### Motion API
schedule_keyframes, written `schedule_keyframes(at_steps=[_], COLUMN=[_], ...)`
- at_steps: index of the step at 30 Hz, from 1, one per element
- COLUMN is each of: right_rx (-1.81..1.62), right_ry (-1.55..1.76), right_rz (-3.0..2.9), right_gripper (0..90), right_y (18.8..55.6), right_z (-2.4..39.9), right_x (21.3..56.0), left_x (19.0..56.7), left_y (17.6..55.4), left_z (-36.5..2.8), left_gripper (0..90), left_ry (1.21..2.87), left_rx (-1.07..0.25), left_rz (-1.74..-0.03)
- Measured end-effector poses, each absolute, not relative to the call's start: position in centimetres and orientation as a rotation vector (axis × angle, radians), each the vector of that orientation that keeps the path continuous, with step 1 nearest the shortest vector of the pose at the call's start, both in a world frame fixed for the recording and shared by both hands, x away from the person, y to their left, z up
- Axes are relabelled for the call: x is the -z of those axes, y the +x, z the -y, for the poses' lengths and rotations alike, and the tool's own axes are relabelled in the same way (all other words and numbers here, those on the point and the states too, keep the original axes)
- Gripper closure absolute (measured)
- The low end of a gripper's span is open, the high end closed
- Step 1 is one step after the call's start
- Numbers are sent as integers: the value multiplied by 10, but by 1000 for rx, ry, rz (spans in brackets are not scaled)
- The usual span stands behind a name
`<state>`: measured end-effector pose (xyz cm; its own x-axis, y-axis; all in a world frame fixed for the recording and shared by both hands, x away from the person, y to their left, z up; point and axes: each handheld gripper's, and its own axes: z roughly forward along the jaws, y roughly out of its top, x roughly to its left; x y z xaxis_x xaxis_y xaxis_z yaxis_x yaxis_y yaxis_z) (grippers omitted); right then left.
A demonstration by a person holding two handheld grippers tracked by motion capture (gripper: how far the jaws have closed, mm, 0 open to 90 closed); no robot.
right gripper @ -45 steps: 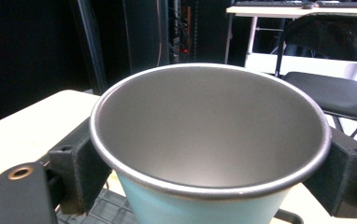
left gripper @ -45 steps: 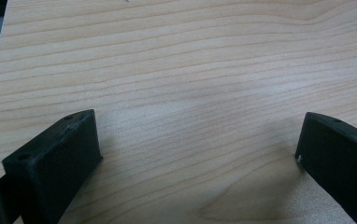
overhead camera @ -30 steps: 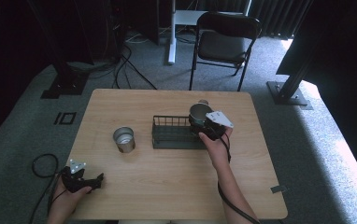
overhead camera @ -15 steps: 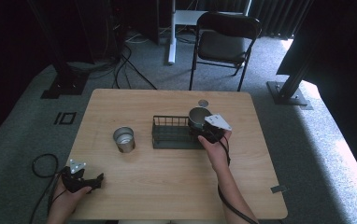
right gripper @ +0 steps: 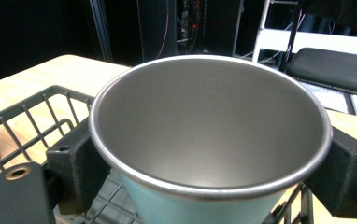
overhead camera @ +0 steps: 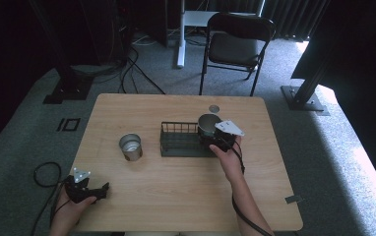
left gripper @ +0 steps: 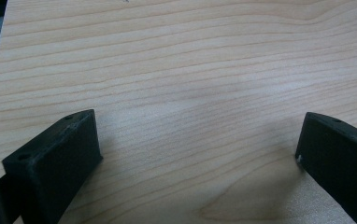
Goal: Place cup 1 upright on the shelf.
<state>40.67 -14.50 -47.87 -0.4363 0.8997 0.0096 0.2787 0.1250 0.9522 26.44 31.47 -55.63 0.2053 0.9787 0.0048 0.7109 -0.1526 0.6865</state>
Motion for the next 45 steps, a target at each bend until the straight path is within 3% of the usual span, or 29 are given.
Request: schedule_keyframes(at_steps=[45], right_rx=[-1365], right_ry=[1084], right_rz=[-1856], right_gripper=[114], right_y=[370], right_z=[187], right_x=[472], left_x=[556], left_y=[264], left_z=[-315], left_gripper=[4], left_ry=[1931], left_rx=[-627], left_rz=[-1565])
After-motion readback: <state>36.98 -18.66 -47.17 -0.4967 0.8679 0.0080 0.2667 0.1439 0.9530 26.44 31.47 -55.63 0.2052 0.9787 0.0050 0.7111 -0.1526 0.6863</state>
